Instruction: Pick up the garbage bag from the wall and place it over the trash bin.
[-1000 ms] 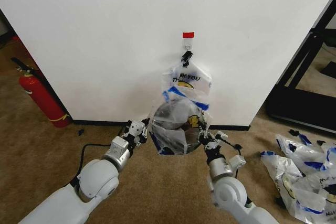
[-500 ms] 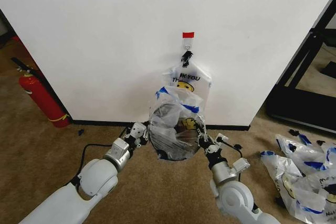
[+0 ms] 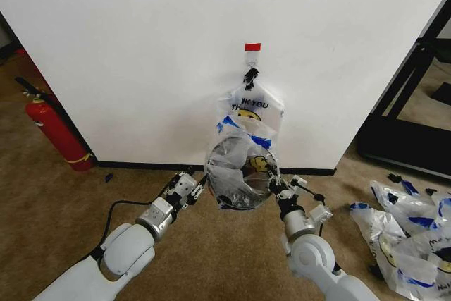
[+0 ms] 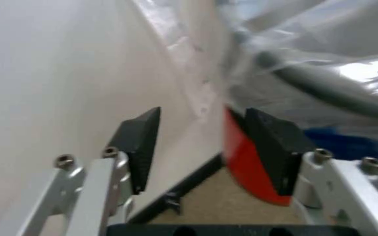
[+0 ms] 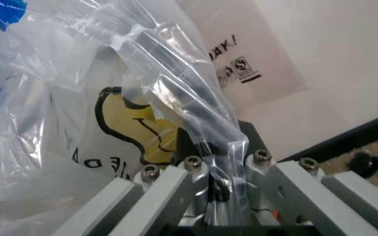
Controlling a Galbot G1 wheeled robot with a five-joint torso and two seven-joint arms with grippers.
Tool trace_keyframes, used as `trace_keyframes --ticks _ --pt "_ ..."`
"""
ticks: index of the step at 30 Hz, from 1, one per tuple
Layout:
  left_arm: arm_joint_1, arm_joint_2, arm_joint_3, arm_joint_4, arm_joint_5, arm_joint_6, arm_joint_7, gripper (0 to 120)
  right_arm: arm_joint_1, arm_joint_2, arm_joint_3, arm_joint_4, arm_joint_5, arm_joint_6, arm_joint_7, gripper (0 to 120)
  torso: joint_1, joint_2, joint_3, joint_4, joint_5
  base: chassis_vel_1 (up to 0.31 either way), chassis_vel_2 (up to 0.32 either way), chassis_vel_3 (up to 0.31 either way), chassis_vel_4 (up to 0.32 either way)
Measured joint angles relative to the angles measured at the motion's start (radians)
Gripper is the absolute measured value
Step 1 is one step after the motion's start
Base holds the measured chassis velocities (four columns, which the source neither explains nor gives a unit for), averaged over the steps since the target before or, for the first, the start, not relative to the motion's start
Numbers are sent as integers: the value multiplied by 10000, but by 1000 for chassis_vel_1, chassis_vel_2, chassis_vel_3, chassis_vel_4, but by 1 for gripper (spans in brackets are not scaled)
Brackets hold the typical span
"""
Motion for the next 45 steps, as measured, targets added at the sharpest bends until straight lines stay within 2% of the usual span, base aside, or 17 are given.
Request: trace_keyframes --ticks 3,5,6,9,10,12,13,16,24,32,36,39,41,45 --pt "-121 5 -177 60 371 -362 -189 74 34 16 -67 -190 -127 0 64 0 0 0 0 0 0 0 0 0 0" --pt "-272 6 -187 -41 389 -868 -104 81 -23 -22 -155 -208 -248 -44 31 0 0 0 0 0 -1 0 0 0 0" --pt "-272 6 -187 -41 389 -868 -104 81 -23 -22 -155 -208 -248 -44 31 0 0 0 0 0 -1 0 0 0 0" --pt "-443 31 -56 -154 488 -2149 559 94 -149 -93 -429 -220 -459 -98 -71 0 0 0 0 -2 4 0 0 0 0" --pt "-504 40 41 -82 797 -2875 972 98 -207 -132 -548 -186 -552 -108 -134 0 0 0 0 -1 1 0 0 0 0" --pt "-660 17 119 238 1630 -3746 1465 100 -312 -186 -739 -43 -742 -113 -266 0 0 0 0 0 0 0 0 0 0" --pt "-660 17 119 238 1630 -3746 1465 100 -312 -186 -739 -43 -742 -113 -266 0 0 0 0 0 0 0 0 0 0" --pt "-1097 -13 228 829 2864 -4694 1891 100 -476 -314 -1048 213 -1021 -115 -539 0 0 0 0 -1 0 0 0 0 0" --pt "-1756 119 370 1352 3305 -4824 1920 100 -790 -501 -1413 332 -1745 -86 -1151 0 0 0 0 -1 -1 0 0 0 0" --pt "-2009 547 354 952 2705 -4341 1932 100 -901 -642 -1450 74 -2283 22 -1508 0 0 0 0 0 2 0 0 0 0" --pt "-2493 749 521 1370 2629 -4284 2295 100 -1016 -839 -1450 8 -2517 76 -1946 0 0 0 0 -1 0 0 0 0 0" --pt "-2880 901 794 2068 2352 -4466 2818 100 -1192 -1066 -1325 -31 -2739 193 -2626 0 0 0 0 -1 -3 0 0 0 0" --pt "-2948 948 838 2236 2158 -4539 3153 100 -1251 -1118 -1264 -59 -2777 249 -2843 0 0 0 0 -1 -1 0 0 0 0" --pt "-3119 995 885 2631 1496 -4911 4769 100 -1415 -1222 -965 -262 -2822 567 -3933 0 0 0 0 0 0 0 0 0 0"
